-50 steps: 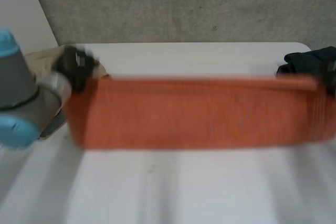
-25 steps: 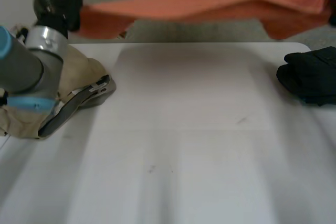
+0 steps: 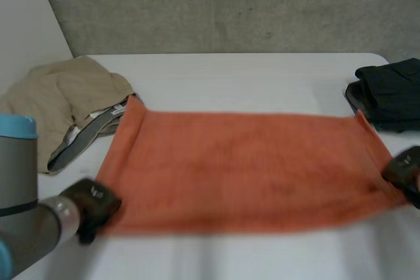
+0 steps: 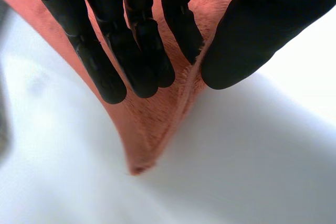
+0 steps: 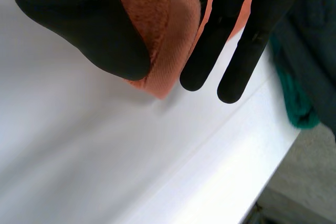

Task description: Fold the laundry.

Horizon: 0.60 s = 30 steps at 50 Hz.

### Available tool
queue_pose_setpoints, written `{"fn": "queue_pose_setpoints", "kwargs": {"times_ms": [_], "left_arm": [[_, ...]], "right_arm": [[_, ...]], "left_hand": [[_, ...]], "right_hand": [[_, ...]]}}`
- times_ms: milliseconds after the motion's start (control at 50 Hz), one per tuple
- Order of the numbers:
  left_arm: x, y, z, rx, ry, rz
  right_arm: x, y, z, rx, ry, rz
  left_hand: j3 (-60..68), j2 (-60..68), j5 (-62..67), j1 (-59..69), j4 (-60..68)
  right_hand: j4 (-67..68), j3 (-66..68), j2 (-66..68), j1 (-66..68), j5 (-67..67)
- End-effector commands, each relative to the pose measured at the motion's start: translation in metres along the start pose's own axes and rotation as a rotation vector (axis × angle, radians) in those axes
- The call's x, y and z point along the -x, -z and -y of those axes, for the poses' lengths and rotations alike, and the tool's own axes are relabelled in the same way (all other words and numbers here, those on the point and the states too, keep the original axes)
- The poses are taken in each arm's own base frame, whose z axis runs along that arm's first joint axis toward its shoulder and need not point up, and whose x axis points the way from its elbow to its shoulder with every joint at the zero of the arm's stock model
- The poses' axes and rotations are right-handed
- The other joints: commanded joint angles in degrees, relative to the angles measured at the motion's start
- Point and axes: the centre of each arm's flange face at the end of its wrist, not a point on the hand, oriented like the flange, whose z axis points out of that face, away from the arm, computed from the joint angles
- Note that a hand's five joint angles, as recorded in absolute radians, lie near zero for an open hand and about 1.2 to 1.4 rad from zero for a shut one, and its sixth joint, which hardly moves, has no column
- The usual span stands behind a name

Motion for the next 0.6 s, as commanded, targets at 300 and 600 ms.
{"fn": "queue_pose_setpoints", "kwargs": {"times_ms": [300,600], "left_arm": [[0.054,-0.066,0.082,-0.392,-0.015,0.315],[0.070,-0.127,0.125,-0.612,-0.034,0.479]], "right_arm": [[-0.042,-0.069,0.027,-0.205,-0.121,-0.336],[-0.037,-0.118,0.059,-0.299,-0.145,-0.410]], "left_hand": [[11.59,11.35,12.86,14.10,11.15],[-41.14,-41.38,-39.87,-38.64,-41.59]], "right_hand": [[11.21,11.54,12.27,15.49,10.53],[-43.05,-42.72,-42.00,-38.78,-43.74]]}}
